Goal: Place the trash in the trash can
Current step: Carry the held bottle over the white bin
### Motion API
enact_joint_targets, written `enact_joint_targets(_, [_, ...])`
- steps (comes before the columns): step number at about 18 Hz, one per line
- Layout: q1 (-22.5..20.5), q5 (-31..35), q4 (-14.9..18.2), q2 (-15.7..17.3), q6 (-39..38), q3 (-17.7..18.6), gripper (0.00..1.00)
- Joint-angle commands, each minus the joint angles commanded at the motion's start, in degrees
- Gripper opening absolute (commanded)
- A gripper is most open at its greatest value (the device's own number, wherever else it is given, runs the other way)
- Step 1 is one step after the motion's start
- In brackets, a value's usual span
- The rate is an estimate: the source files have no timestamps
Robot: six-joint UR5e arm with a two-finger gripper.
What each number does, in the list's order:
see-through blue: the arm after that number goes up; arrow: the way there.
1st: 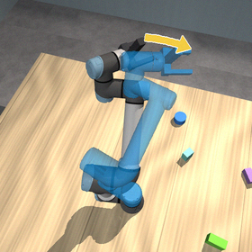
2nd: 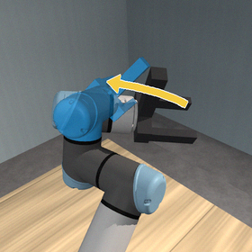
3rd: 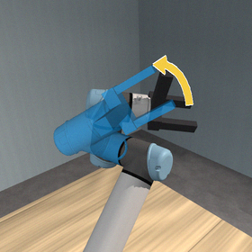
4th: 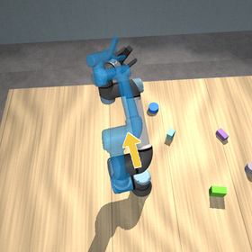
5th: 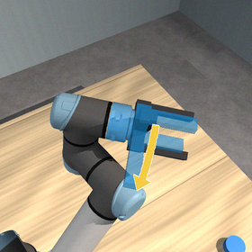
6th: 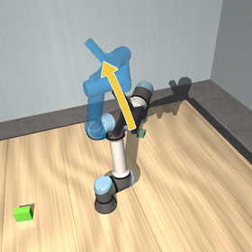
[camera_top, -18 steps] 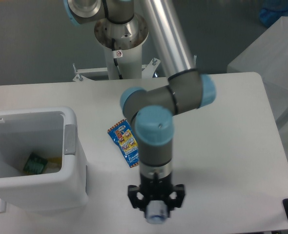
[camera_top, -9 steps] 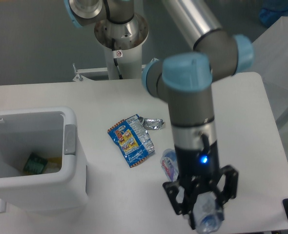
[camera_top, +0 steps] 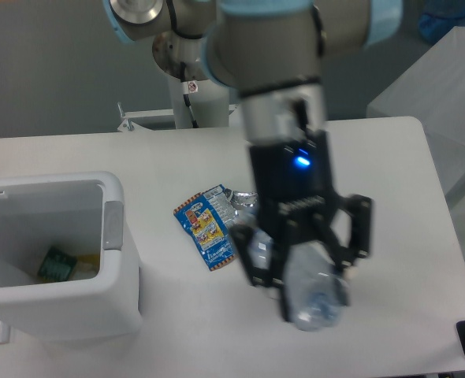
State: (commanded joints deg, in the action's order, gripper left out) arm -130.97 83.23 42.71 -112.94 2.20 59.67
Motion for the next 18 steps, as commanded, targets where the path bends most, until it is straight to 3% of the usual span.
enact_joint_targets(4, [4.32,0.09,0.00,1.49,-0.62,2.90,0.62])
enact_joint_targets(18, [12.58,0.09,0.00,0.97,-2.90,6.32,0.63])
